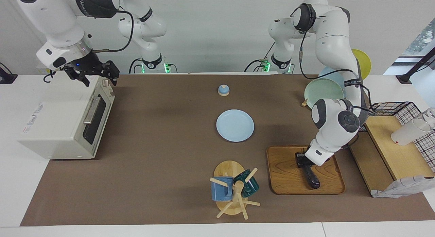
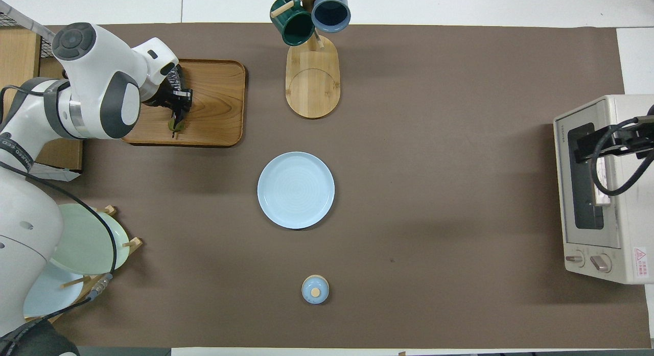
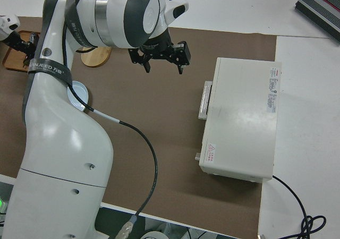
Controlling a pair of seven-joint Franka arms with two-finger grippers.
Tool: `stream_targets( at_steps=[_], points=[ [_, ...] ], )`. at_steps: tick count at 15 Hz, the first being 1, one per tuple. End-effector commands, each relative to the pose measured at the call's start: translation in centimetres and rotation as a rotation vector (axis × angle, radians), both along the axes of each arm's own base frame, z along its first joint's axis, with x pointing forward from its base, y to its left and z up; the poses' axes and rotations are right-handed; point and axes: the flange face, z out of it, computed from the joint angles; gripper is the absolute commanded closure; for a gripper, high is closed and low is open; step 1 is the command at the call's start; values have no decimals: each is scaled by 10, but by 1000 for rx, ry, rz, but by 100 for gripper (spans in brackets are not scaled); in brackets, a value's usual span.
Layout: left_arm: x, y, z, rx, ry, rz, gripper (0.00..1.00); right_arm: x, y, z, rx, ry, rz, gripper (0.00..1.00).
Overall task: Put eggplant into oven
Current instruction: 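Carry the eggplant with the left gripper over the blue plate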
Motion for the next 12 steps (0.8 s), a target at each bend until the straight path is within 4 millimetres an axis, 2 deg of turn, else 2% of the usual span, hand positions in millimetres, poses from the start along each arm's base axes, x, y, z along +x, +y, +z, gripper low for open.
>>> stream_targets(
  at_steps=[1,4,7,8,9,12],
  points=[
    [-2,0,20,20,15,-14,100,-6,0,1,27,17,-18,0],
    [-12,-8,59,4,53,-11,100,-6,0,1,27,17,-18,0],
    [-36,-16,117,-54,94,4,100,-6,0,1,27,17,-18,0],
    [-47,-27,134,-69,117,-4,100,-5,0,1,27,15,-18,0],
    [-60,-52,147,-84,138,-1,100,-6,0,1,27,17,-18,0],
    [-91,-103,165,-79,140,17,100,-6,0,1,27,17,-18,0]
  ],
)
